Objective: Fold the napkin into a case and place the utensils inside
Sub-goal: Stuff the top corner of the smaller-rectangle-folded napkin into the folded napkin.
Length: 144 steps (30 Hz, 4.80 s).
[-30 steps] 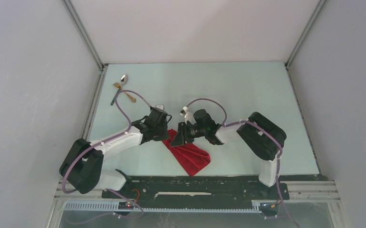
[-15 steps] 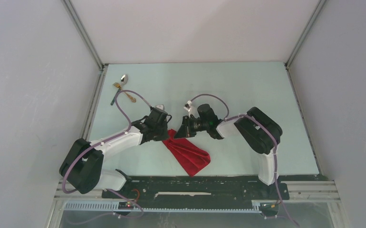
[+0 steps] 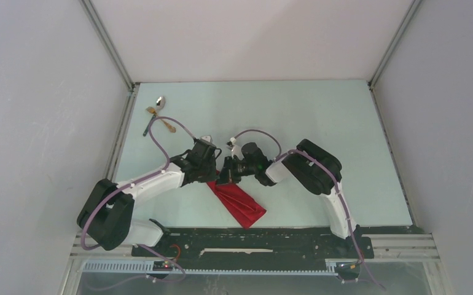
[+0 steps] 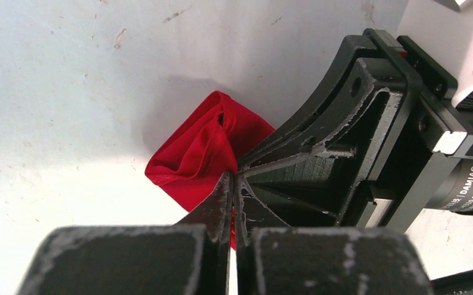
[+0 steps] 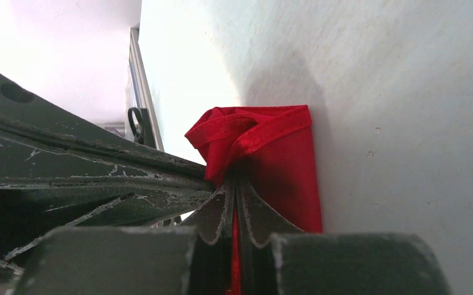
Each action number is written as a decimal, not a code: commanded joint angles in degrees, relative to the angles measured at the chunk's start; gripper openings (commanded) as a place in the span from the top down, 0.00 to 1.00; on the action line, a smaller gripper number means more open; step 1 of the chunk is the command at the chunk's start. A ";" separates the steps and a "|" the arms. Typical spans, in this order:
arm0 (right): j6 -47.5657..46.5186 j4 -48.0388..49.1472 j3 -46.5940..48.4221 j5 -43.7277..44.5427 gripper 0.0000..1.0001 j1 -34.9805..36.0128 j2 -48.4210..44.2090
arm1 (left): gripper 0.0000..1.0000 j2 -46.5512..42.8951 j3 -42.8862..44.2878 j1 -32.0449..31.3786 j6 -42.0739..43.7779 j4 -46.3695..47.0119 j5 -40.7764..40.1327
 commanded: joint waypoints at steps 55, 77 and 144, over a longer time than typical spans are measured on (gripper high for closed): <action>5.89 0.13 2.19 8.50 0.95 0.39 3.79 | 0.54 -16.60 -3.47 9.99 -1.95 -0.53 1.87; -3.88 -14.45 2.71 10.11 1.00 1.64 -8.48 | 1.00 0.68 -7.31 11.42 -3.68 13.36 9.10; -32.64 -61.14 5.89 41.96 1.00 20.43 -29.77 | 0.88 -24.02 -29.93 -0.50 -25.74 16.93 16.03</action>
